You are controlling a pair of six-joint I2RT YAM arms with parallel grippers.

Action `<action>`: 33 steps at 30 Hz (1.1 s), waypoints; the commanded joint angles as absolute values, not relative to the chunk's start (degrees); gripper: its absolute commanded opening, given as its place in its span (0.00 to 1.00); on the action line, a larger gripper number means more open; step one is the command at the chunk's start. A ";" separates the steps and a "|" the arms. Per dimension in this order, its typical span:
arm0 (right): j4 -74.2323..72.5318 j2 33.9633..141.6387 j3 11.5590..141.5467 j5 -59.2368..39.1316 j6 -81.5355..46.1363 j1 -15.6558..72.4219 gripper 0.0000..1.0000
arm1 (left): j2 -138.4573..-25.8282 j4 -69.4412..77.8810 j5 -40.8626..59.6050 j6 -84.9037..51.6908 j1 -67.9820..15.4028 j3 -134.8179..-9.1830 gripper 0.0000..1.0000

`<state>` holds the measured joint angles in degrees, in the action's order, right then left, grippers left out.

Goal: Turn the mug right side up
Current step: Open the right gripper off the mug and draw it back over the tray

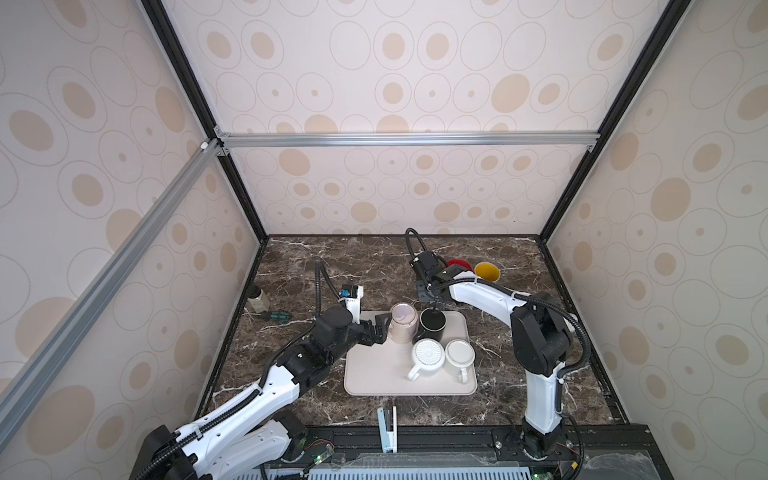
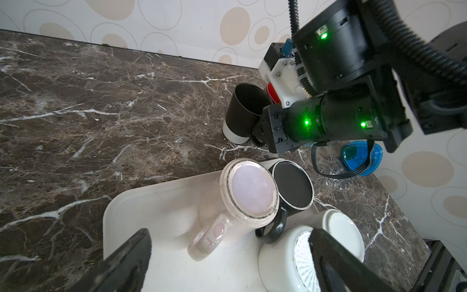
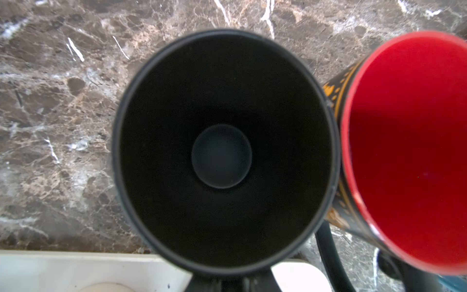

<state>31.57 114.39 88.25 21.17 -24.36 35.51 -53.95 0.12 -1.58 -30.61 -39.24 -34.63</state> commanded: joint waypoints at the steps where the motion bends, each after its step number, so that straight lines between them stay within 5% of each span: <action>1: 29.85 115.11 89.07 23.12 -25.57 34.98 0.00 | -53.67 1.41 -1.75 -30.59 -38.73 -34.49 0.98; 8: 30.39 115.53 89.38 23.03 -26.77 34.94 0.00 | -52.91 1.17 -2.55 -30.32 -38.75 -33.71 0.99; 26: 30.79 111.47 87.26 19.98 -28.48 35.07 0.41 | -52.04 0.90 -2.72 -29.53 -38.78 -33.01 0.99; 33: 31.06 102.08 83.35 19.43 -27.28 36.02 0.46 | -52.01 -0.26 -4.89 -28.36 -38.74 -33.61 0.99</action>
